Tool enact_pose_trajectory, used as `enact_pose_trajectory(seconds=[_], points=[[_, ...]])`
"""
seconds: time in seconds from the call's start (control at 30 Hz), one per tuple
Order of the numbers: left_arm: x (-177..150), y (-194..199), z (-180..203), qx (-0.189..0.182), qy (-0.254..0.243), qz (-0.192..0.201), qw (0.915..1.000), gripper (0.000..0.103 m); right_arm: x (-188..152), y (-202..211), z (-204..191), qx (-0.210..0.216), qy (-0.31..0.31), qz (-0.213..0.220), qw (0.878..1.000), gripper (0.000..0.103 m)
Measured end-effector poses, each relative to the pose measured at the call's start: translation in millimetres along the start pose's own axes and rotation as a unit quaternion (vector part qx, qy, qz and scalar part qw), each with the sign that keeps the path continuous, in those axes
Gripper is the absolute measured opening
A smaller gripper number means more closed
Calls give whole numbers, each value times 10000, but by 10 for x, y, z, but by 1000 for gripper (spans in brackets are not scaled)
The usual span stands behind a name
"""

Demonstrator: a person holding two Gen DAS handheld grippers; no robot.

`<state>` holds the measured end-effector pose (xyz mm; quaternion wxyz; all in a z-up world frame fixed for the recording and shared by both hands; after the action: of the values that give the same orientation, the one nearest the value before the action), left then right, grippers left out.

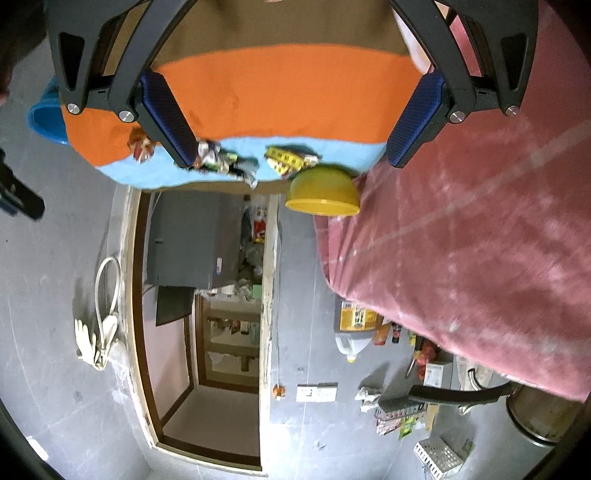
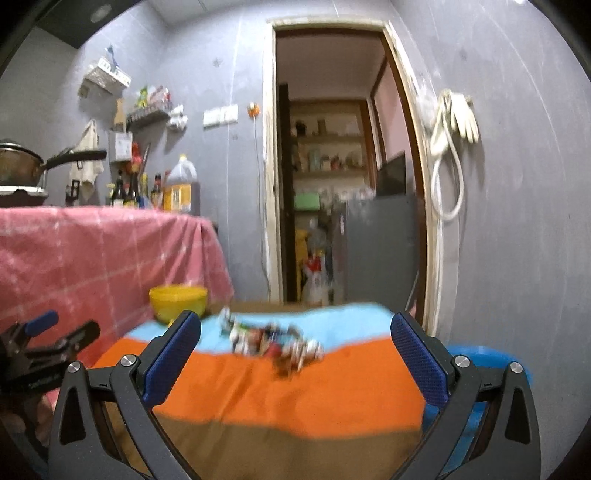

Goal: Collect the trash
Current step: 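Reach the right gripper to the white crumpled wrapper and close on it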

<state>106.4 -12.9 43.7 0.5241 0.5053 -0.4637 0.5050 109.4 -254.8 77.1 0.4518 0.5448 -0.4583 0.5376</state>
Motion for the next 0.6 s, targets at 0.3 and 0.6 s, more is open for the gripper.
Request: enact_pose_trajectory(seconds=[0.3,0.6], points=[[265,-379,130,36,-22,443,9990,101,357,-512,142,-104,574,697,9959,103],[260,-886,251,-35,-143,297,9995,101,147,-1060,441,175,20,438,9989,103]])
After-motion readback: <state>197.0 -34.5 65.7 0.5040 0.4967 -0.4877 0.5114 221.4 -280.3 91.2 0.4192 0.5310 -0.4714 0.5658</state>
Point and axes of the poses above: each gripper's, at about its wrist camera, not at the fingertips, and y roughly against the way its jaws point, z to its right, x to its top, the point moved 5 cm from there along -y, roughly the way its jaws point, and after that the axes turned 4 degrees about z, right-handed, at the moved point
